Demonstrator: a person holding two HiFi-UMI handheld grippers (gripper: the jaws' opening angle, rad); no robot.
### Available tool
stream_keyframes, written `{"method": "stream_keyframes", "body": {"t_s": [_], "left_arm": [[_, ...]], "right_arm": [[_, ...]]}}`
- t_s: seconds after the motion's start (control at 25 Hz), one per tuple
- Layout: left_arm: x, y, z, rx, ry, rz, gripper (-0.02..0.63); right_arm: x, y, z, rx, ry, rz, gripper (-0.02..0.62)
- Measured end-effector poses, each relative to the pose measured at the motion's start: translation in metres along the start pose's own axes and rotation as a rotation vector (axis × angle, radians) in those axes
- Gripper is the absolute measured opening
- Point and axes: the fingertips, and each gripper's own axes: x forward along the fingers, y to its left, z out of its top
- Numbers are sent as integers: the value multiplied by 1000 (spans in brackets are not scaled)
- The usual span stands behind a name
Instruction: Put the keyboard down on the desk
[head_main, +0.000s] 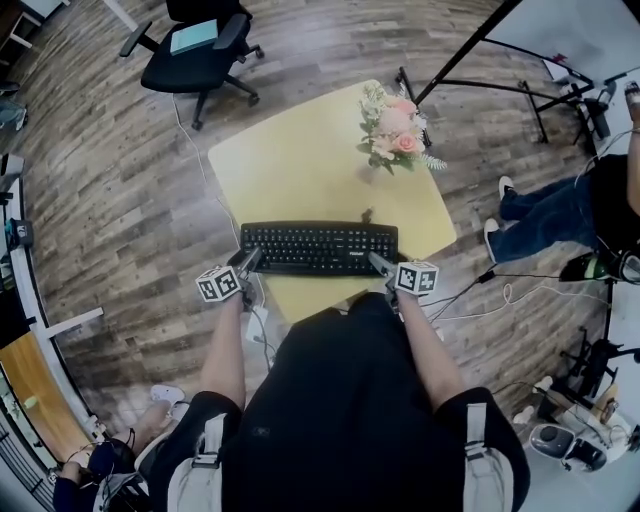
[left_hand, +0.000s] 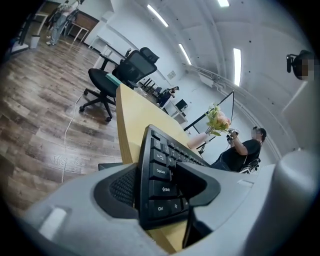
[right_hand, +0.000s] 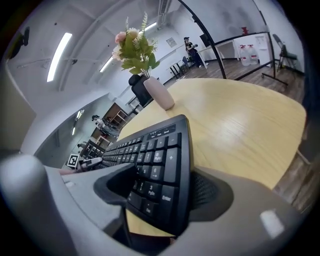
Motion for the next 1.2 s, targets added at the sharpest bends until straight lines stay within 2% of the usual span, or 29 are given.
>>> {"method": "stream_keyframes", "body": {"t_s": [0.2,0.36,0.6,0.68,0.88,1.2], "left_arm": [[-3,9,-4,57,19,109,233],[-5,12,-8,71,35,124,236],[-6,12,-10,115,50,147,246],[-9,9,-7,147,42,157,250],[-26,5,8,169,-42,197,268],[-54,-27,0,316,-30,180,267]], "right_arm": [[0,0,-7,-52,8,-92,339],[-3,1,-6,-106,9,-164,352],[-9,5,-1,-254,-22,-231,368],[-13,7,2,-264,-40,-227,368],[-27,18,11,-264,-120,-169,368],[-51,57,-3,-425,-164,-119,367]]}}
